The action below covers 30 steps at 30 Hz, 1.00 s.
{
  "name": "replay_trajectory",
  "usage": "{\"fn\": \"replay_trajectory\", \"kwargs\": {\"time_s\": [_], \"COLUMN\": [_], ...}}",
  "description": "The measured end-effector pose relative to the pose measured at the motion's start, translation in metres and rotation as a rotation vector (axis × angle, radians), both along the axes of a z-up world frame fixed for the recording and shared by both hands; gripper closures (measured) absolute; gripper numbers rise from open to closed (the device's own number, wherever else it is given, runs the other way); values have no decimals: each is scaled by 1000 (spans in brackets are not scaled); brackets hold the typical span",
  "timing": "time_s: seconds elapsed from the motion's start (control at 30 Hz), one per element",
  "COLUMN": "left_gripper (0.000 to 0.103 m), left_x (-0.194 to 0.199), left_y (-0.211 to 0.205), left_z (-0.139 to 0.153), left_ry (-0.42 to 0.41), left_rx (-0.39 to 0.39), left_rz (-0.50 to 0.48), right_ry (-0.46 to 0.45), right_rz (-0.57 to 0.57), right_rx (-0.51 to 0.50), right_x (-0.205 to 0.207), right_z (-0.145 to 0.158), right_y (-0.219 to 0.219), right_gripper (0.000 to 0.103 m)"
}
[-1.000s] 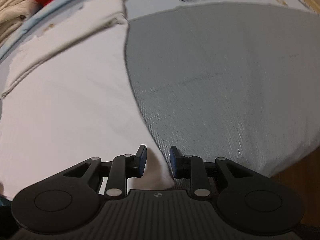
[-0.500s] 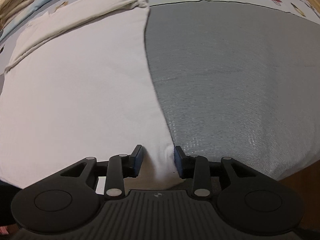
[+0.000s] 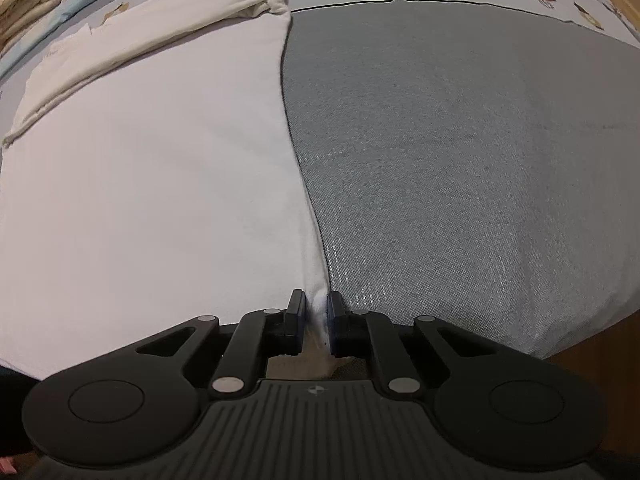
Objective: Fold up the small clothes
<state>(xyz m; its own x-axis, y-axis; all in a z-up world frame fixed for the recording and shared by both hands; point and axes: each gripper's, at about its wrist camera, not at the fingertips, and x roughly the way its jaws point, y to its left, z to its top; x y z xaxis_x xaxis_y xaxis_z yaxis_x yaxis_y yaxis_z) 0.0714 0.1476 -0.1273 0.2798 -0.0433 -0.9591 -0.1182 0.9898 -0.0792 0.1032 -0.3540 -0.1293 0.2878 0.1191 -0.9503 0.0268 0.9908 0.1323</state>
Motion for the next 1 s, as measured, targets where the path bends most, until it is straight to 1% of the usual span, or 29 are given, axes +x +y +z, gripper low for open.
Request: {"fn": "replay_trajectory", "kwargs": {"time_s": [0.07,0.1,0.2,0.33,0.57,0.67,0.7,0.73,0.77,0.87,1.0], "left_gripper": [85,85,85,86,86,86,87,92,95,98,99], "left_x": [0,1,1,1,0,0,0,0,0,0,-2], "left_y": [-1,0,1,0,0,-2,-4,-5,-5,-8,-12], "left_z": [0,0,0,0,0,-1,-1,0,0,7,37], "left_ry": [-2,-1,-2,-2,-4,-5,-6,-9,-13,-41,-125], "left_rx": [7,3,4,8,12,20,24,26,24,25,19], "left_rz": [-6,-2,0,-5,-8,-13,-18,-27,-35,-61,-127], "right_ry": [-3,-3,-7,-4,-6,-9,-12,-16,-26,-78,-161], "right_rz": [13,19,22,21,48,40,40,39,35,10,-5], "right_rx": [-12,-13,-6,-2,-25,-13,-8,-2,8,68,146], "right_x": [0,0,1,2,1,2,1,1,1,0,-2], "right_z": [0,0,1,0,1,2,2,3,5,17,45], "right_y": [5,6,6,3,9,7,7,6,6,0,-8], "right_gripper": [91,89,92,91,90,94,95,95,96,97,97]}}
